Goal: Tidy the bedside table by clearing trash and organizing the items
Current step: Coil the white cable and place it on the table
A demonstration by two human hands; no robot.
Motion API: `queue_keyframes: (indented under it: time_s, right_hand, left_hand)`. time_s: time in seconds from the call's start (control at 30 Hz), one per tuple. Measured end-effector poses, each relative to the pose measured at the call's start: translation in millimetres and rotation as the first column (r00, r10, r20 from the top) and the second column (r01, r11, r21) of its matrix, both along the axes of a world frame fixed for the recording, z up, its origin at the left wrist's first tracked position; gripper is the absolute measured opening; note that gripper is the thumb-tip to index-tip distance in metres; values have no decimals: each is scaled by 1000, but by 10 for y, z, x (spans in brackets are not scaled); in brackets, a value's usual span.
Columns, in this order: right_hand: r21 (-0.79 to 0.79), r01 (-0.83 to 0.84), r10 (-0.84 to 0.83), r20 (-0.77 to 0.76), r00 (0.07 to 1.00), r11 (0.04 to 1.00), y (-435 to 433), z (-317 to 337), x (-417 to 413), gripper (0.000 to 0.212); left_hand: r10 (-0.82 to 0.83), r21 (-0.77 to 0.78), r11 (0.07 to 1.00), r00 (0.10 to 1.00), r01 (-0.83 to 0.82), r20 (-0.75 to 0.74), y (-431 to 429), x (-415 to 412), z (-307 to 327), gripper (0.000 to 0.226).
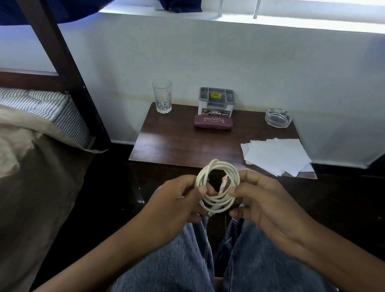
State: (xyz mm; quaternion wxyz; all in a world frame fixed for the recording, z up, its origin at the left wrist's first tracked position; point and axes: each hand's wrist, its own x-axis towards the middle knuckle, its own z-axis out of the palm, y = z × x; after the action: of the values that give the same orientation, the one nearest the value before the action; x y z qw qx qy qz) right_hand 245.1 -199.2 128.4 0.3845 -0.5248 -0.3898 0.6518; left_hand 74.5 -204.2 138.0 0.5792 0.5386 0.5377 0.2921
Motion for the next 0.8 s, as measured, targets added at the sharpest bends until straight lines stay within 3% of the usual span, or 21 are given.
queue_keyframes:
  time_s: [0.13, 0.4, 0.6, 0.8]
  right_hand:
    - [-66, -42, 33, -138, 990, 997, 58, 8, 31, 18]
    - [-83, -63, 48, -167, 985, 995, 100, -10, 62, 23]
    - [-162, -140, 79, -335, 939, 977, 96, 4, 57, 20]
    - [-88, -96, 73, -234, 969, 991, 117, 19, 78, 50]
  left_hand:
    - [26, -49, 999, 998, -23, 57, 27, -25, 12, 19]
    - [44, -97, 995, 989, -30, 142, 2, -31, 35, 18]
    - [68, -150, 988, 984, -44, 164, -1, -26, 51, 20]
    - [93, -82, 993, 992, -86, 84, 37, -50, 13, 19]
